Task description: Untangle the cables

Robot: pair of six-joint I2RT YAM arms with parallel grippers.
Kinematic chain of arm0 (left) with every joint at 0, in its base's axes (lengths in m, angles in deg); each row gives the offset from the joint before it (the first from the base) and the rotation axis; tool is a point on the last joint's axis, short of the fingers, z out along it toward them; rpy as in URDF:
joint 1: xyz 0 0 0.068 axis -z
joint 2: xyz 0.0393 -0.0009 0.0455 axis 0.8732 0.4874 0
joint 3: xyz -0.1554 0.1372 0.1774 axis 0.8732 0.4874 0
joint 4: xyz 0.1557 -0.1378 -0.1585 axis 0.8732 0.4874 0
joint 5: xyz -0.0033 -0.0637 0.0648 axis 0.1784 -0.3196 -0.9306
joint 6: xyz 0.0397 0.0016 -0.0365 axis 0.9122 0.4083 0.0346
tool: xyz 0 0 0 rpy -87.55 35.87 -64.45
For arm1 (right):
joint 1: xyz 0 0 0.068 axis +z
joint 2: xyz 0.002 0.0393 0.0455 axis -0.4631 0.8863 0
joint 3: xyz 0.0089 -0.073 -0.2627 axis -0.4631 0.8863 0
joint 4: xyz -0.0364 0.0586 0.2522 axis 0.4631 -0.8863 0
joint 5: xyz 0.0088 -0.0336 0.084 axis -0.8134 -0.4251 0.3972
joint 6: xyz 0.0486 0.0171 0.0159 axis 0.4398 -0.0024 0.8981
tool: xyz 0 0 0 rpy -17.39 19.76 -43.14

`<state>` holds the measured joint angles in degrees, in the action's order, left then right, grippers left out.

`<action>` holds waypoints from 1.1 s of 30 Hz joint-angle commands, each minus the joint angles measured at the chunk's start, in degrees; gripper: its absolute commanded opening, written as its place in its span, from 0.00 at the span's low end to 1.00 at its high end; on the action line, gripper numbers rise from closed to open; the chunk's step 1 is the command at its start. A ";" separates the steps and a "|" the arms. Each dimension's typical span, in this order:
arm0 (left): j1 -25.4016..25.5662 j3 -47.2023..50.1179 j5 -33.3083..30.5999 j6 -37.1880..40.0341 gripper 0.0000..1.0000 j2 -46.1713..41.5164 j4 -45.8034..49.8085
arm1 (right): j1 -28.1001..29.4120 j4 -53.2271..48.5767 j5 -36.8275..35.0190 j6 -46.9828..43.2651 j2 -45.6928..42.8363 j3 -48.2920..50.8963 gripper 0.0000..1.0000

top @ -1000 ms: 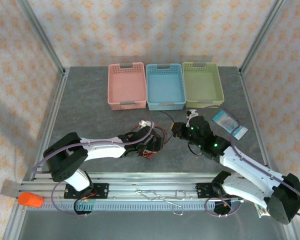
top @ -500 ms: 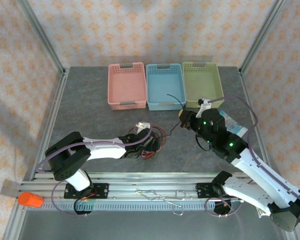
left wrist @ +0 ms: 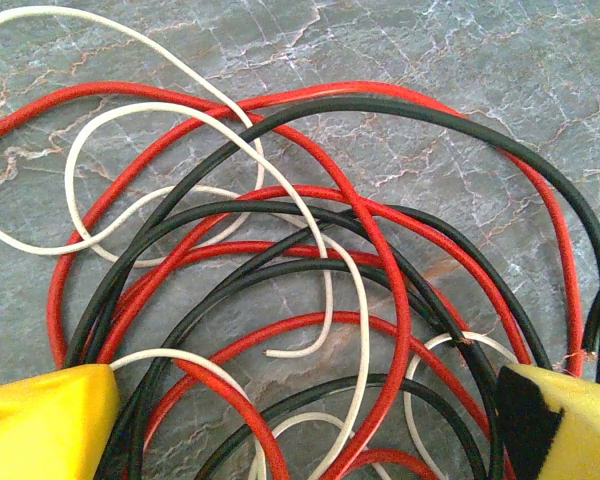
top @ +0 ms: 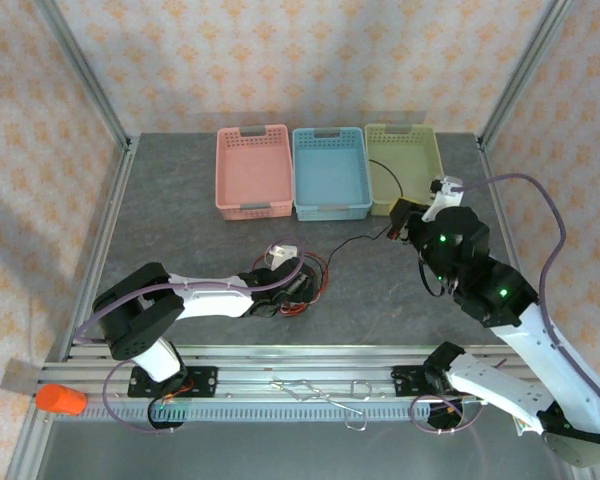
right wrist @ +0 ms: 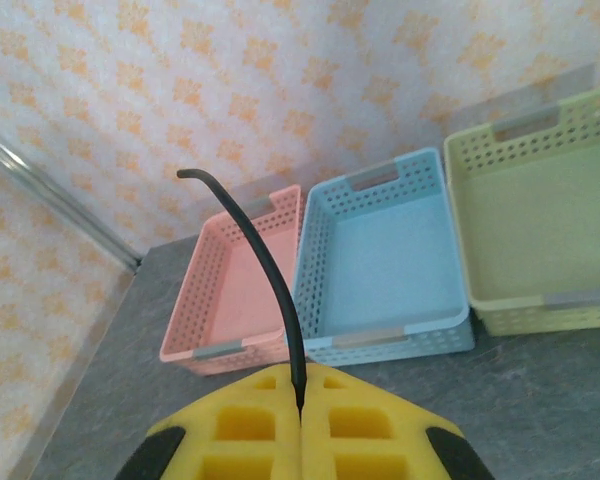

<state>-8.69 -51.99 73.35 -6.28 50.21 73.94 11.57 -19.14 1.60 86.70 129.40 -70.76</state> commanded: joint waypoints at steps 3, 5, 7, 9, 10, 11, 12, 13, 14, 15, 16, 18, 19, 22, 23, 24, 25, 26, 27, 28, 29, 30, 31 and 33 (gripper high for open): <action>0.41 0.54 -2.30 -0.48 0.99 1.02 3.04 | -0.31 -5.78 -7.70 -3.33 -1.26 -4.64 0.00; 0.39 0.63 -2.44 -0.49 0.99 1.08 3.22 | -0.31 -6.98 -9.58 -3.80 -1.44 -5.75 0.00; 0.34 0.72 -2.49 -0.55 0.99 1.06 3.22 | -0.31 -8.35 -12.10 -4.26 -1.60 -7.21 0.00; 0.39 0.81 -2.40 -0.72 0.99 1.10 3.13 | -0.31 -9.79 -15.18 -4.51 -1.62 -8.50 0.00; 0.34 0.89 -2.40 -0.72 0.99 1.24 3.13 | -0.31 -10.64 -17.03 -4.53 -1.62 -9.27 0.00; 0.33 0.86 -2.47 -0.74 0.99 1.27 3.13 | -0.31 -11.29 -18.70 -4.53 -1.62 -9.86 0.00; 0.37 0.96 -2.53 -0.81 0.99 1.32 3.13 | -0.31 -12.04 -20.77 -4.38 -1.62 -10.42 0.00; 0.40 1.12 -2.57 -0.90 0.99 1.28 3.11 | -0.31 -12.70 -22.73 -4.45 -1.62 -10.97 0.00; 0.37 1.22 -2.58 -1.05 1.00 1.37 3.15 | -0.31 -13.29 -24.35 -4.45 -1.68 -11.31 0.00; 0.41 1.39 -2.51 -1.16 0.99 1.38 3.05 | -0.31 -13.69 -25.90 -4.44 -1.71 -11.71 0.00; 0.39 1.65 -2.42 -1.25 0.99 1.36 2.89 | -0.31 -13.88 -27.11 -4.56 -1.83 -12.05 0.00; 0.42 1.93 -2.31 -1.50 0.99 1.37 2.78 | -0.31 -14.04 -28.77 -4.70 -1.79 -12.56 0.00; 0.39 1.99 -2.31 -1.51 0.99 1.41 2.69 | -0.33 -13.80 -28.91 -4.92 -1.79 -12.60 0.00; 0.36 1.59 -2.22 -1.44 1.00 1.01 2.77 | -0.31 -13.05 -28.02 -5.41 -1.53 -12.38 0.00; 0.35 1.28 -2.22 -1.26 0.99 0.67 2.93 | -0.31 -12.77 -27.67 -5.33 -1.36 -12.12 0.00; 0.40 0.84 -2.30 -1.01 1.00 0.15 3.24 | -0.31 -12.52 -27.22 -5.33 -1.15 -11.87 0.00; 0.39 0.53 -2.38 -0.78 0.99 -0.47 3.45 | -0.30 -12.42 -27.03 -5.28 -1.01 -11.55 0.00; 0.40 0.16 -2.53 -0.47 1.00 -1.51 3.48 | -0.31 -12.05 -26.90 -5.06 -0.75 -11.12 0.00; 0.39 -0.13 -2.66 0.02 1.00 -2.60 3.48 | -0.31 -11.61 -26.56 -4.92 -0.65 -10.61 0.00; 0.42 -0.47 -2.83 0.49 0.99 -3.75 3.40 | -0.31 -11.01 -26.28 -4.86 -0.56 -10.06 0.00; 0.42 -0.75 -3.00 1.15 0.99 -5.21 3.31 | -0.30 -10.27 -25.87 -4.76 -0.37 -9.45 0.00; 0.36 -1.11 -3.17 1.82 0.99 -6.83 3.10 | -0.31 -9.56 -25.53 -4.63 -0.10 -8.86 0.00; 0.38 -1.53 -3.42 2.46 0.99 -8.23 2.87 | -0.31 -8.92 -25.32 -4.58 0.25 -8.45 0.00; 0.40 -2.28 -3.67 4.08 0.99 -11.44 2.16 | -0.31 -8.05 -24.98 -4.37 1.49 -7.97 0.00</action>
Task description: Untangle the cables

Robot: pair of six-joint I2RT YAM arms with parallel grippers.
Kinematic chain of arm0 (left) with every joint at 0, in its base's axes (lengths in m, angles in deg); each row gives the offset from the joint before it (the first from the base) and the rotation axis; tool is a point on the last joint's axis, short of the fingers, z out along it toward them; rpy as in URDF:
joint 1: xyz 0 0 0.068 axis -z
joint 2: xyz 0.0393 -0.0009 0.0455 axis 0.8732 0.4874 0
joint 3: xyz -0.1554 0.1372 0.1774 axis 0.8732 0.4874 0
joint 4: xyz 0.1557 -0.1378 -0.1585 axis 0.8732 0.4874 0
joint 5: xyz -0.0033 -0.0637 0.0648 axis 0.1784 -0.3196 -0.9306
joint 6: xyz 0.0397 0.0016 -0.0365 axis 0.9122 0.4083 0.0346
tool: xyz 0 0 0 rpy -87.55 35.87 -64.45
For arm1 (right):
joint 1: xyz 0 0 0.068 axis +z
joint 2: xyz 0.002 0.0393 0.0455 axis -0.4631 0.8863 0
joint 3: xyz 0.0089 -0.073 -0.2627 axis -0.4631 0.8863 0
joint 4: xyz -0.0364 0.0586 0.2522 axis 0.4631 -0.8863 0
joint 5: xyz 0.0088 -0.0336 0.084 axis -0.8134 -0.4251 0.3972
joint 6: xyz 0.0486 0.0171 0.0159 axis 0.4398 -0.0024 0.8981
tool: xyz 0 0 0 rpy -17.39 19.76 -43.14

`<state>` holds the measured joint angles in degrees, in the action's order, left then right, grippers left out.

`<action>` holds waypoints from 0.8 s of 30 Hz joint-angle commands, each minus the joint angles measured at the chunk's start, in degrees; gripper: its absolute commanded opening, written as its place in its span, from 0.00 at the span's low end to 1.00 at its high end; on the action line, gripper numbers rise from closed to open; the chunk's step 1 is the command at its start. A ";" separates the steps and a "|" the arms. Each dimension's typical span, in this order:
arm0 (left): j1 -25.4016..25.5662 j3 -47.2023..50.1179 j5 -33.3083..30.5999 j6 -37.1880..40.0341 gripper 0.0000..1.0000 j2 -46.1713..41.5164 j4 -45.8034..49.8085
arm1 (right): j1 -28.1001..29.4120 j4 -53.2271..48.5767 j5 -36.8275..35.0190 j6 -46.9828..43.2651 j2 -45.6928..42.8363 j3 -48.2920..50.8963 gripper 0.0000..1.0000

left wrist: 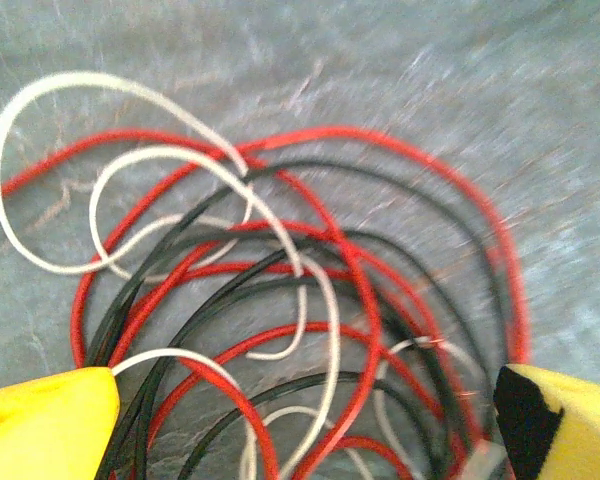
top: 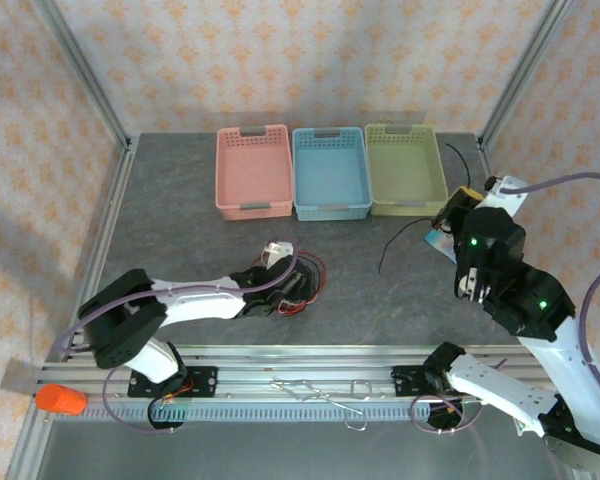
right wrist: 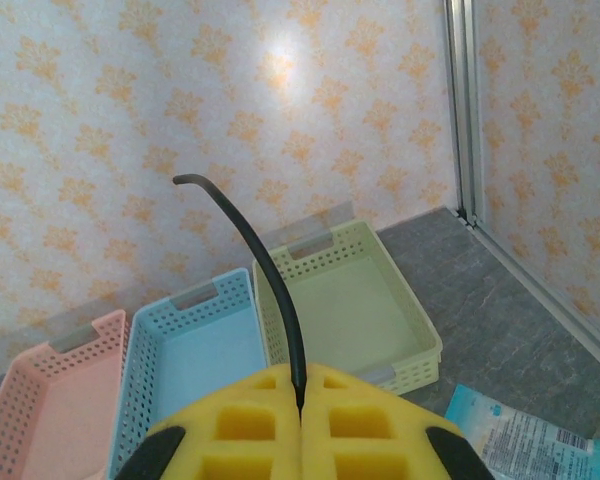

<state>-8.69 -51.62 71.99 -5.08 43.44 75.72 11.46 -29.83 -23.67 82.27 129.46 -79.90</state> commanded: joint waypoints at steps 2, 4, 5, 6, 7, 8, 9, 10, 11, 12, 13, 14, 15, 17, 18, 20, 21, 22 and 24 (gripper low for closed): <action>0.40 -3.66 -2.69 3.88 0.99 -7.41 0.09 | -0.20 3.32 -0.17 0.17 3.09 1.18 0.00; 0.41 -4.99 -2.80 6.12 0.99 -9.54 -0.20 | -0.22 4.40 -0.89 -0.07 4.85 0.91 0.00; 0.41 -5.58 -2.89 6.63 0.99 -10.43 -0.46 | -0.20 4.94 -1.13 -0.27 5.94 0.71 0.00; 0.41 -6.18 -2.74 6.97 0.99 -11.14 -1.01 | -0.28 5.44 -1.30 -0.52 7.24 0.37 0.00; 0.41 -6.54 -2.40 7.25 0.99 -11.60 -1.60 | -0.29 5.93 -1.49 -0.77 8.48 -0.01 0.00; 0.37 -6.99 -2.08 7.39 0.99 -11.94 -2.60 | -0.36 6.28 -1.58 -1.09 9.98 -0.82 0.00; 0.23 -7.45 -1.65 7.40 0.99 -12.16 -3.61 | -0.53 6.66 -1.68 -1.50 11.60 -1.69 0.00; 0.14 -7.86 -1.23 7.39 0.99 -12.17 -4.48 | -0.92 7.07 -1.62 -1.95 12.96 -2.52 0.00; -0.09 -8.52 -0.60 7.52 0.99 -11.91 -5.32 | -1.52 7.37 -1.37 -2.34 14.55 -3.78 0.00; -0.35 -9.45 0.04 7.65 0.99 -11.46 -5.89 | -2.37 7.80 -0.76 -2.82 15.99 -5.12 0.00; -0.78 -10.53 0.54 7.86 1.00 -10.90 -6.11 | -3.28 8.33 0.02 -3.34 17.25 -6.18 0.00; -1.27 -11.87 1.15 8.08 1.00 -9.95 -6.11 | -4.50 8.97 1.15 -3.89 18.44 -7.54 0.00; -1.78 -13.05 1.68 8.26 0.99 -9.17 -6.03 | -5.65 9.57 2.09 -4.47 19.67 -8.55 0.00; -2.91 -15.40 3.46 8.51 0.99 -7.51 -6.49 | -8.15 11.08 3.80 -5.84 22.05 -10.88 0.00; -3.45 -16.33 4.42 8.62 1.00 -6.90 -6.90 | -9.31 11.66 4.68 -6.41 23.32 -11.89 0.00; -4.61 -18.41 6.49 9.14 1.00 -5.25 -7.84 | -11.97 12.59 6.51 -7.60 26.43 -14.39 0.00; -5.13 -19.36 7.30 9.39 1.00 -4.51 -8.11 | -13.03 13.24 7.10 -8.20 27.58 -15.25 0.00; -5.59 -20.55 8.01 9.60 0.99 -3.45 -8.17 | -14.34 14.13 7.58 -8.99 28.90 -16.31 0.00; -6.47 -23.03 8.94 10.39 1.00 -1.44 -7.64 | -16.94 16.30 8.67 -10.61 31.23 -17.77 0.00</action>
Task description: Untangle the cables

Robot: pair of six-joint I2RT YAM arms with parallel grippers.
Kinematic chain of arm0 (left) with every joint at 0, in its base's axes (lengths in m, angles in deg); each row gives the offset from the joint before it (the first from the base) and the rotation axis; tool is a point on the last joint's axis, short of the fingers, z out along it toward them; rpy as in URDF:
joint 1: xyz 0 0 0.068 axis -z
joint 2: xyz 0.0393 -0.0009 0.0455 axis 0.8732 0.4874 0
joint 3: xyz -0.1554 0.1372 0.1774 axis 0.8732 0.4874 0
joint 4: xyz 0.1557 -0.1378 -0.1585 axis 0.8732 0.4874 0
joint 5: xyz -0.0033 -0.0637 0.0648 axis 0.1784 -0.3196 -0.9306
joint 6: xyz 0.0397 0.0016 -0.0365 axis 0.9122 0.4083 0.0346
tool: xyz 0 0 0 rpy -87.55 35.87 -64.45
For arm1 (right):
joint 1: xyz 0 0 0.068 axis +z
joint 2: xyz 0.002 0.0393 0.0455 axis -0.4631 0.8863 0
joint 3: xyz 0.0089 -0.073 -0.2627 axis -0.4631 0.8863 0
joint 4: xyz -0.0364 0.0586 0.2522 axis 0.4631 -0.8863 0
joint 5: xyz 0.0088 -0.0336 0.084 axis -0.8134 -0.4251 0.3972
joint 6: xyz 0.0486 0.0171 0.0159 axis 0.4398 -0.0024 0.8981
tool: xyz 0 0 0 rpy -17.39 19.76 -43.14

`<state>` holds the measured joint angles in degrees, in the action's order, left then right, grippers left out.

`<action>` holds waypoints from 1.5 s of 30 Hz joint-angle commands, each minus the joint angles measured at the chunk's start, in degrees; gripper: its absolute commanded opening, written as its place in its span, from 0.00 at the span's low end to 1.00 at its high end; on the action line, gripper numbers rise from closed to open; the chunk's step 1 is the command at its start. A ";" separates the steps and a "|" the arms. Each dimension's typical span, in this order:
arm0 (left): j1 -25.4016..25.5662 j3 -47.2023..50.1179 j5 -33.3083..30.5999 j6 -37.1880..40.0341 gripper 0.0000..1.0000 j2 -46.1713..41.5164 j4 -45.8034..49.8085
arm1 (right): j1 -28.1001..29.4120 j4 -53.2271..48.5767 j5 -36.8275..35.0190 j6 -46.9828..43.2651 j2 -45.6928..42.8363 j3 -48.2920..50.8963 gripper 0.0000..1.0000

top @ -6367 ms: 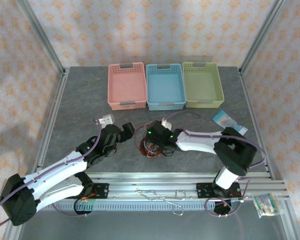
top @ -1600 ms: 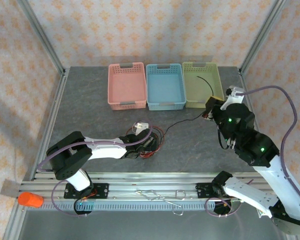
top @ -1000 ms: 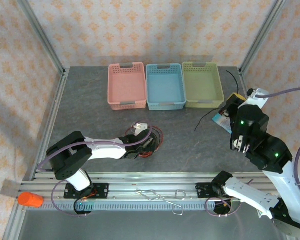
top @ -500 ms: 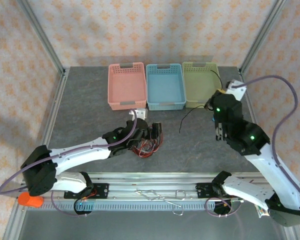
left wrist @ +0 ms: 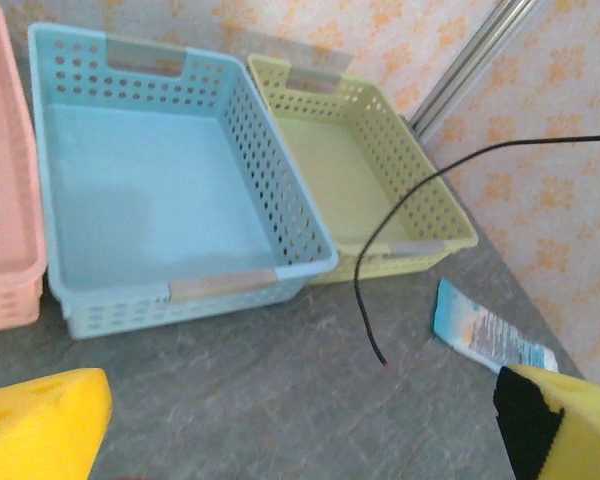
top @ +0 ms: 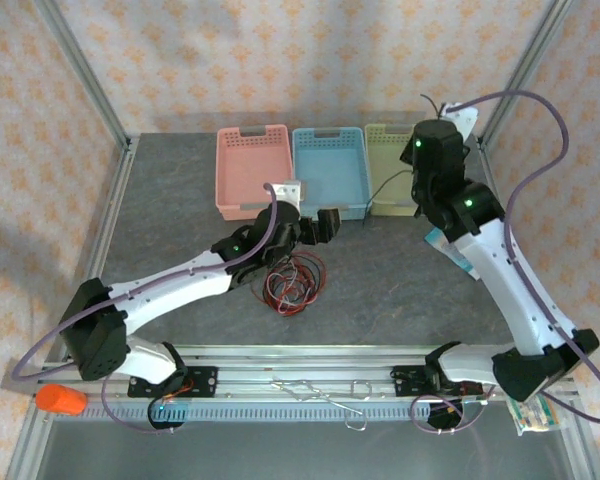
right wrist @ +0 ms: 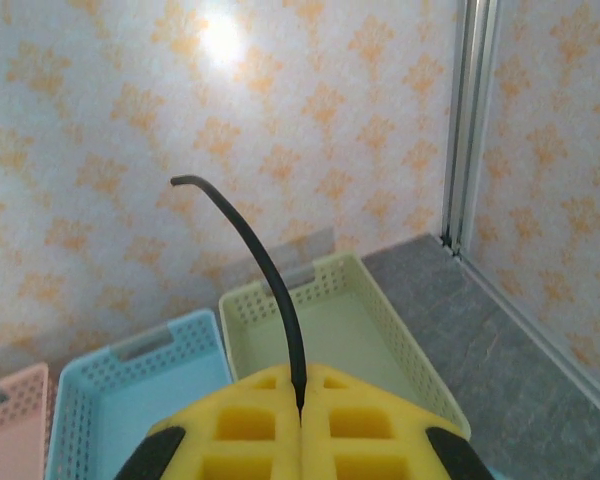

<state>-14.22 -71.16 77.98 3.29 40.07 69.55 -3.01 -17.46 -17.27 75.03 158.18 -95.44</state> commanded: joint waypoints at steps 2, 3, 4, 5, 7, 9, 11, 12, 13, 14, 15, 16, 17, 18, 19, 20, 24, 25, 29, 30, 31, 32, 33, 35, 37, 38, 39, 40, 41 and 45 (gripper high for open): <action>-1.57 -6.37 3.40 2.92 1.00 4.19 -0.39 | -5.72 6.06 4.34 -4.11 5.23 -3.83 0.00; -1.89 -7.52 3.63 3.29 0.99 5.18 0.15 | -7.12 6.58 5.54 -4.20 6.66 -4.92 0.00; -2.23 -8.69 3.85 3.74 1.00 6.23 0.46 | -8.68 6.86 6.66 -4.19 8.54 -6.47 0.00; -2.49 -9.74 3.95 4.06 0.99 7.29 0.74 | -10.01 7.13 7.60 -4.28 10.50 -8.13 0.00; -2.96 -11.70 4.36 4.38 0.99 9.00 0.93 | -12.21 7.22 8.98 -4.46 14.11 -10.96 0.00; -3.66 -13.62 5.23 4.47 1.00 10.65 0.84 | -14.16 7.50 9.98 -4.64 17.57 -13.85 0.00; -4.13 -15.56 6.09 4.47 1.00 12.01 0.84 | -16.27 7.44 11.00 -4.45 21.33 -17.11 0.00; -4.22 -16.30 6.31 4.55 1.00 12.68 0.84 | -17.13 7.13 11.57 -4.25 22.94 -18.67 0.00; -4.25 -17.24 6.50 4.76 1.00 13.27 0.94 | -17.97 6.83 12.05 -3.99 24.72 -20.40 0.00; -4.33 -18.20 6.59 4.97 1.00 13.96 1.17 | -18.73 6.79 12.76 -3.89 26.36 -21.96 0.00; -4.33 -19.06 6.66 5.20 0.99 14.48 1.47 | -19.35 6.83 13.36 -3.86 27.70 -23.11 0.00; -4.38 -20.13 6.68 5.62 1.00 15.19 1.84 | -19.76 6.89 14.05 -3.80 29.13 -24.42 0.00; -4.41 -21.17 6.61 6.02 0.99 15.91 2.20 | -20.13 7.02 14.55 -3.93 30.52 -25.64 0.00; -4.44 -22.03 6.61 6.34 1.00 16.51 2.60 | -20.26 7.15 14.93 -4.00 31.64 -26.59 0.00; -4.51 -23.04 6.60 6.70 1.00 17.20 2.97 | -20.36 7.24 15.30 -4.26 32.83 -27.84 0.00; -4.58 -23.91 6.68 6.96 0.99 17.78 3.31 | -20.45 7.33 15.62 -4.41 34.02 -28.91 0.00; -4.86 -27.49 7.53 7.65 0.99 20.29 4.77 | -20.49 8.21 19.31 -5.40 37.85 -32.46 0.00; -4.86 -27.90 7.76 7.72 1.00 20.66 4.88 | -20.47 8.68 20.18 -5.64 38.32 -32.37 0.00; -4.86 -26.53 7.51 7.40 0.99 21.03 3.98 | -20.45 8.39 19.95 -6.45 40.26 -30.43 0.00; -4.86 -25.79 7.54 7.28 0.99 20.99 3.48 | -20.45 8.37 19.59 -6.86 40.46 -29.31 0.00; -4.86 -25.20 7.88 7.44 0.99 20.99 3.22 | -20.46 8.39 19.69 -7.77 40.64 -28.12 0.00; -4.86 -24.91 8.12 7.62 1.00 20.99 3.22 | -20.45 8.29 20.17 -8.69 40.75 -27.27 0.00; -4.80 -24.70 8.25 7.93 0.99 20.99 3.37 | -20.45 8.19 20.80 -9.68 40.85 -26.44 0.00; -4.77 -24.42 8.44 8.41 0.99 21.08 3.82 | -20.45 7.33 20.72 -10.83 40.91 -25.02 0.00; -4.72 -24.07 8.61 8.76 0.99 21.00 4.17 | -20.45 7.05 19.36 -11.71 40.41 -22.83 0.00; -4.61 -23.83 8.60 8.91 0.99 20.99 4.18 | -20.49 7.15 18.38 -12.08 40.16 -21.73 0.00; -4.47 -23.48 8.46 9.04 0.99 20.83 4.18 | -20.49 7.20 17.15 -12.57 39.93 -20.60 0.00; -4.26 -23.17 8.27 9.17 0.99 20.73 4.27 | -20.46 7.24 15.52 -12.96 39.73 -19.53 0.00; -4.03 -22.91 8.05 9.30 0.99 20.64 4.34 | -20.48 7.24 13.87 -13.01 39.57 -18.77 0.00; -2.96 -21.89 7.21 9.83 0.99 20.33 4.62 | -20.45 6.95 8.99 -13.02 39.62 -16.63 0.00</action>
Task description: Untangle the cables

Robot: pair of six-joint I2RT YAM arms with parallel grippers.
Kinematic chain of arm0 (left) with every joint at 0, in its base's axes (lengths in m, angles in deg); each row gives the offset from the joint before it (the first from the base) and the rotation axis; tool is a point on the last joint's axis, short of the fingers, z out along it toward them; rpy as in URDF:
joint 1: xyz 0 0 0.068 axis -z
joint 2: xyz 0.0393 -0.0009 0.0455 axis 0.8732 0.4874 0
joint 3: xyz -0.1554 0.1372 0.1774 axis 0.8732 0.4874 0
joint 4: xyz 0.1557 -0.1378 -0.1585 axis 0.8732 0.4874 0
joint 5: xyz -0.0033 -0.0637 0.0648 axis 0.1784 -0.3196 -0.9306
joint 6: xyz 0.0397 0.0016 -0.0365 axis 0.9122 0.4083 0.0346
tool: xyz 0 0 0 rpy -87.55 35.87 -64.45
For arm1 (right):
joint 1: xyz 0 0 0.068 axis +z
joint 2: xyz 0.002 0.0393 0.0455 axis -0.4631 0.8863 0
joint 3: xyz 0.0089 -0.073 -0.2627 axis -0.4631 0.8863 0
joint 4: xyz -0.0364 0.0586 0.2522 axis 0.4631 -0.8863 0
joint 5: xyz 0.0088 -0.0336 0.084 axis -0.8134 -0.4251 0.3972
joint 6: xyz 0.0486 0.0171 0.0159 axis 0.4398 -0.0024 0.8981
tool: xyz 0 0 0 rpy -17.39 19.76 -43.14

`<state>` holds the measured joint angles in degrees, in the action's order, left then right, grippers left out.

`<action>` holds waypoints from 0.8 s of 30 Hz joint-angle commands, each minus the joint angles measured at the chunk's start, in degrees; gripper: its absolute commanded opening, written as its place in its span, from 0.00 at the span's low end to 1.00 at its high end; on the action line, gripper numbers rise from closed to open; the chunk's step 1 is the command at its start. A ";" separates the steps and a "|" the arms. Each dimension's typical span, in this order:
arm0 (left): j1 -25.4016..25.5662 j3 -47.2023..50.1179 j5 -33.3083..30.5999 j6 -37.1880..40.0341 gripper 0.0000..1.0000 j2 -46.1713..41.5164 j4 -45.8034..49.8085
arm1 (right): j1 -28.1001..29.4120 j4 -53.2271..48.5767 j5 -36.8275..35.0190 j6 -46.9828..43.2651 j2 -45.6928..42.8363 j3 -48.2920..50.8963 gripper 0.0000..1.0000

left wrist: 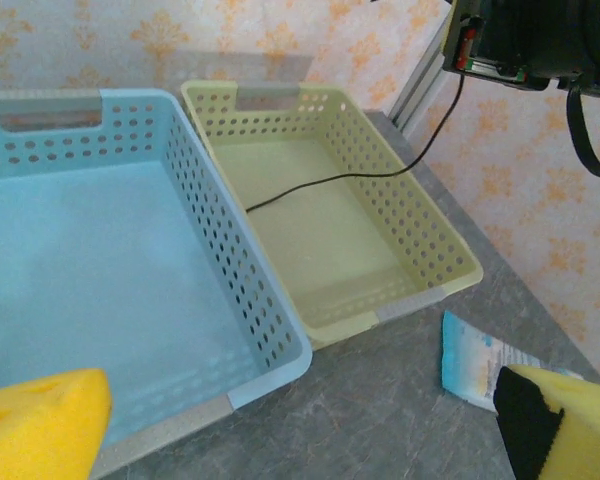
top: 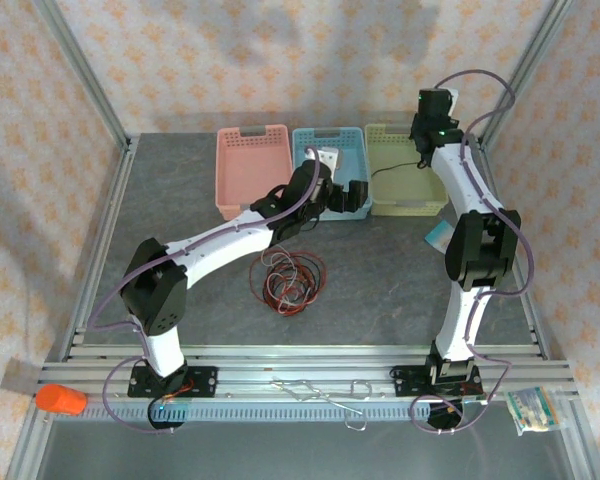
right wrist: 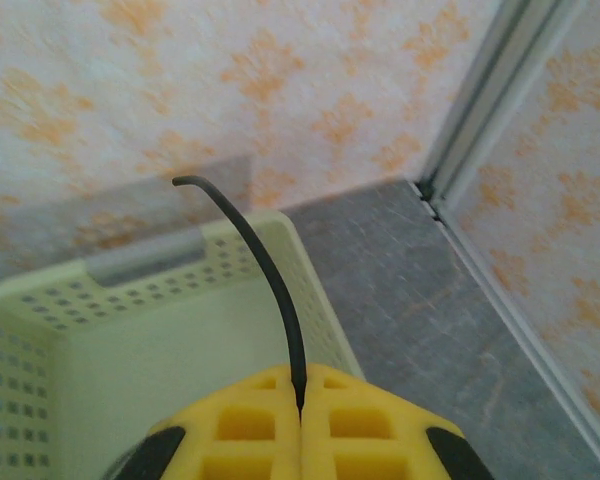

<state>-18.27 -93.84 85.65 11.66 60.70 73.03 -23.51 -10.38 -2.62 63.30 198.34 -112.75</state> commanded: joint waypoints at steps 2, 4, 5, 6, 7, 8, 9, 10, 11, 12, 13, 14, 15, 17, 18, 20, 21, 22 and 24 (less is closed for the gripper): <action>1.57 1.53 -0.47 1.47 1.00 -0.50 1.16 | 0.05 -0.94 -4.52 -1.25 -0.46 1.22 0.00; 2.07 2.75 -0.30 1.31 0.99 -0.77 0.70 | 0.21 -2.55 -2.77 -0.93 -0.16 1.64 0.00; 2.23 3.61 -0.29 1.01 1.00 -1.01 0.38 | 0.31 -3.39 -2.02 -0.59 0.17 2.03 0.00; 2.34 4.68 -0.29 0.57 0.99 -1.47 -0.31 | 0.47 -4.37 -1.30 -0.38 0.57 2.30 0.03; 2.43 5.98 -0.08 0.12 1.00 -1.97 -1.29 | 0.76 -5.16 -1.03 -0.42 0.80 2.68 0.06; 2.44 8.14 0.19 -0.34 0.99 -3.00 -3.46 | 1.26 -5.69 -1.40 -0.58 1.12 3.37 0.08; 2.44 10.14 0.47 -1.09 1.00 -4.01 -5.43 | 1.88 -5.81 -1.91 -1.00 1.38 4.29 0.08; 2.51 11.53 0.84 -1.62 0.99 -4.77 -6.65 | 2.32 -5.66 -2.12 -1.35 1.56 5.00 0.09; 2.48 12.78 1.10 -2.08 0.99 -5.44 -7.76 | 2.80 -5.64 -1.92 -1.53 1.82 5.53 0.10; 2.48 13.55 1.20 -2.43 0.99 -5.86 -8.11 | 3.02 -5.72 -1.24 -1.43 2.23 5.75 0.10; 2.60 13.99 1.12 -2.70 0.99 -6.17 -8.33 | 3.12 -5.89 -0.42 -1.03 2.56 5.82 0.10; 2.60 14.34 1.03 -2.84 1.00 -6.39 -8.34 | 3.11 -6.20 0.94 -0.54 2.93 5.71 0.11; 2.57 14.68 0.86 -2.92 1.00 -6.47 -8.26 | 3.13 -6.49 2.36 -0.16 3.35 5.52 0.11; 2.53 15.18 0.47 -3.10 1.00 -6.50 -7.93 | 3.29 -7.48 5.39 0.14 4.38 4.78 0.13; 2.60 15.36 0.29 -3.19 0.99 -6.57 -7.74 | 3.46 -8.12 6.26 0.15 5.03 4.27 0.13; 2.60 15.91 -0.06 -3.37 0.99 -6.67 -7.47 | 3.57 -9.40 7.42 0.14 5.95 3.18 0.17; 2.59 16.17 -0.32 -3.46 0.99 -6.78 -7.27 | 3.55 -9.87 8.21 0.15 6.34 2.59 0.22; 2.61 16.42 -0.54 -3.55 0.99 -6.93 -7.22 | 3.50 -10.16 8.78 0.39 6.50 2.15 0.27; 2.61 16.88 -1.27 -3.62 1.00 -7.41 -6.76 | 3.57 -10.69 10.18 0.75 6.27 1.33 0.33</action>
<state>-15.82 -78.17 85.65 8.75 55.26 67.02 -20.02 -18.60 4.85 63.36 204.92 -108.25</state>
